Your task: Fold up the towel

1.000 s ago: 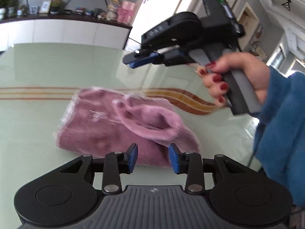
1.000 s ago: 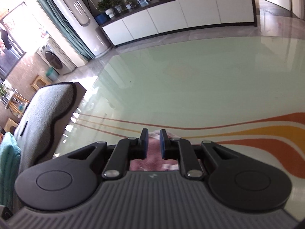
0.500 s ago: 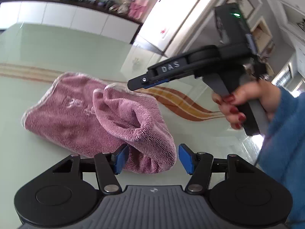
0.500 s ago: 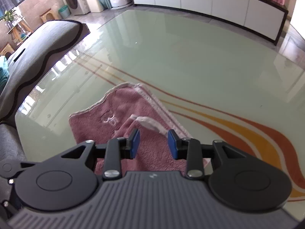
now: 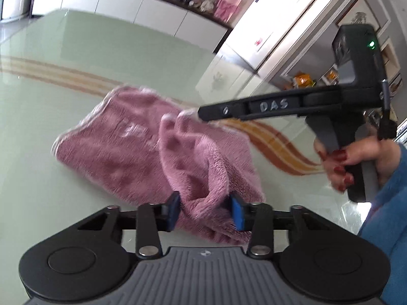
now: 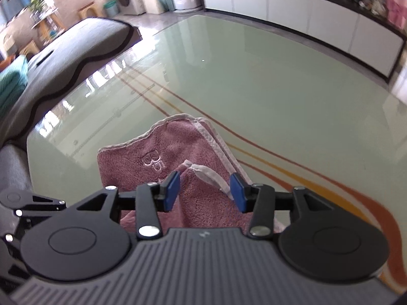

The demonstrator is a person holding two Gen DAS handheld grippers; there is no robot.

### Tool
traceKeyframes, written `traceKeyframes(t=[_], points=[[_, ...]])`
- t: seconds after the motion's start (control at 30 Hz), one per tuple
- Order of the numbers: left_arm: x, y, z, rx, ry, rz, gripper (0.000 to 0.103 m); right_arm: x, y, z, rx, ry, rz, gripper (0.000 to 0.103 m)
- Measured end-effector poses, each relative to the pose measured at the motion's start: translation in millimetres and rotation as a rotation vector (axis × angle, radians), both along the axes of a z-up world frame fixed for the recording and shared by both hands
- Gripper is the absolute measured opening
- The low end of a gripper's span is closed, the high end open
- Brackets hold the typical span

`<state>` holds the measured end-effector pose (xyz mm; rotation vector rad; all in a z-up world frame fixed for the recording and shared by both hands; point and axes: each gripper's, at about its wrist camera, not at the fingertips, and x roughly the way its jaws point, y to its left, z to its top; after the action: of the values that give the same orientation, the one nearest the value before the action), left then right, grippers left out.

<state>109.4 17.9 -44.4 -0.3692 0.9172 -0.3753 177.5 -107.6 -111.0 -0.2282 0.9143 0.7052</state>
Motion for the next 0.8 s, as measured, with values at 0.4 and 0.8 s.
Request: traceKeyframes(t=[0.4,0.8], points=[[-7.6,-1.7,-11.0,0.105,0.008,-0.059,0.028,22.3,19.9,-7.7,-0.084,0.036,0.343,0.055],[-8.7,-3.1,-16.4,0.127,-0.015,-0.083,0.028,41.4,31.2,-32.5,-0.062,0.201,0.441,0.039]])
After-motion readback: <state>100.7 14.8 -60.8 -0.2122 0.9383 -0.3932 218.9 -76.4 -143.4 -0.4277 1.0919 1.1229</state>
